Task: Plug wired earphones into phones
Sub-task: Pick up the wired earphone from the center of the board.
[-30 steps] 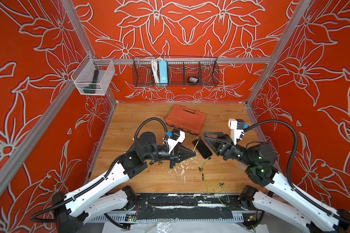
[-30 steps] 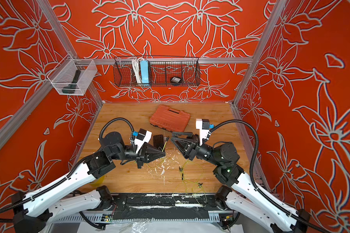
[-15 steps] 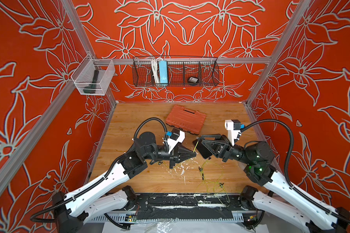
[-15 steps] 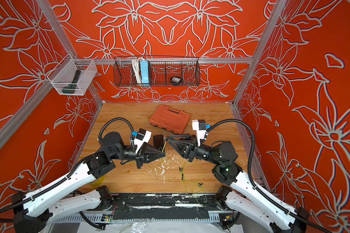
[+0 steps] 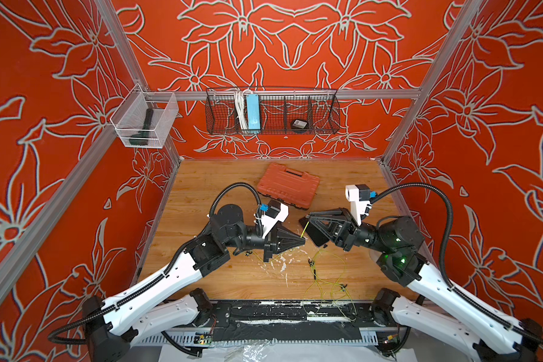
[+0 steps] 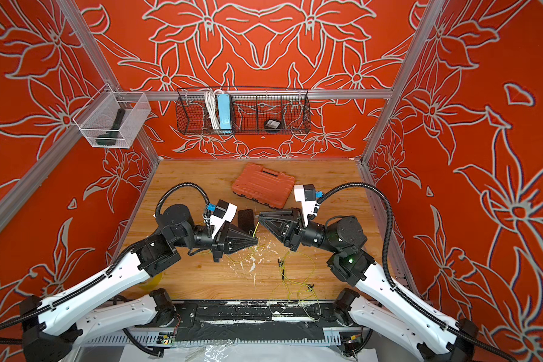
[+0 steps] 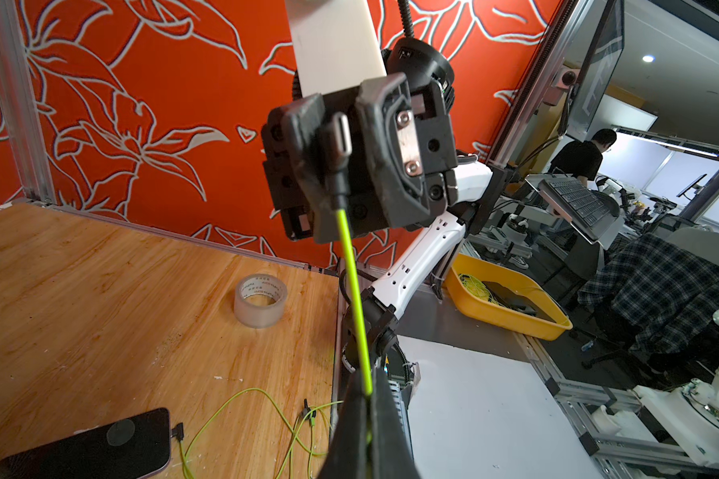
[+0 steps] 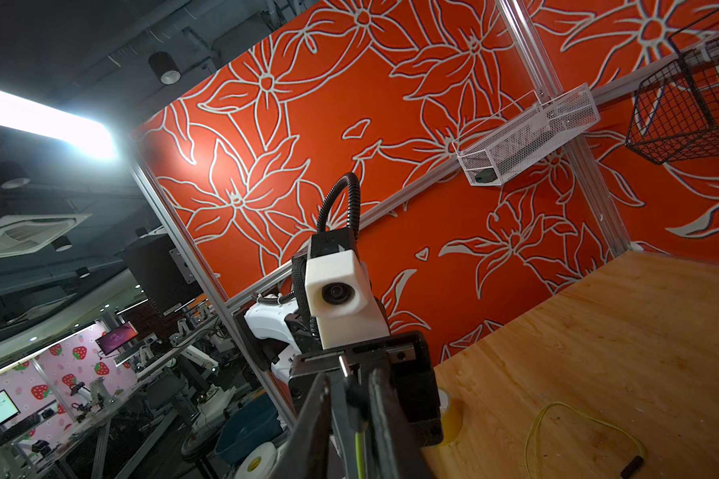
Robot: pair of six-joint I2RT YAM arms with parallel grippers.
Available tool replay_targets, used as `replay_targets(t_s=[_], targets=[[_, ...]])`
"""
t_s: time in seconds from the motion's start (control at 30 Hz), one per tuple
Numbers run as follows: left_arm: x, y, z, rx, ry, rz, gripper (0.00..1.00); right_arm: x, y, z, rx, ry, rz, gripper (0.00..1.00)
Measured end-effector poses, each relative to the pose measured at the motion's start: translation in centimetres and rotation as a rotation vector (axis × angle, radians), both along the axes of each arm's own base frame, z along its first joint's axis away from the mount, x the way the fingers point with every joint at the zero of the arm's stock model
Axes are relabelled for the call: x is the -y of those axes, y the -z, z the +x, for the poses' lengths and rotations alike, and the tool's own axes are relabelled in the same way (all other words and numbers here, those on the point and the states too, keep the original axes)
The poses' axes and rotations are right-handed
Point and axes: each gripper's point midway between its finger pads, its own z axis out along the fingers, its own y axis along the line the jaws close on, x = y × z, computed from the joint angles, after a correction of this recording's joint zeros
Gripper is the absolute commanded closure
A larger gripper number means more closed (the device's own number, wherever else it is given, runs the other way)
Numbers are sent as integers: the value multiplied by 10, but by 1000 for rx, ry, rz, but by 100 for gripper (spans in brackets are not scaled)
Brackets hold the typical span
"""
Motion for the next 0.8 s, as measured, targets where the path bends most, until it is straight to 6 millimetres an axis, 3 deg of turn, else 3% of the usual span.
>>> replay_targets(t_s=[0.4,0.43,0.47,0.53,0.67,0.8], targets=[[0,0,0,-2,-1,2,100,0,1,0,0,2,-5,95],[0,1,0,-3,-2,3,92,0,2,1,-1,5,-7,96],[0,2,1,-4,-3,6,71,1,3,1,-1,10,-11,96],[0,4,2,-7,-15,15,40,2,6,2,-3,28,-27,96],[-3,10,19,-27,-119,52,2,8,18,8,2,101,-89,96],[-21,16,47,-74,-342,85,1,17,36,17,9,203,-175,96]])
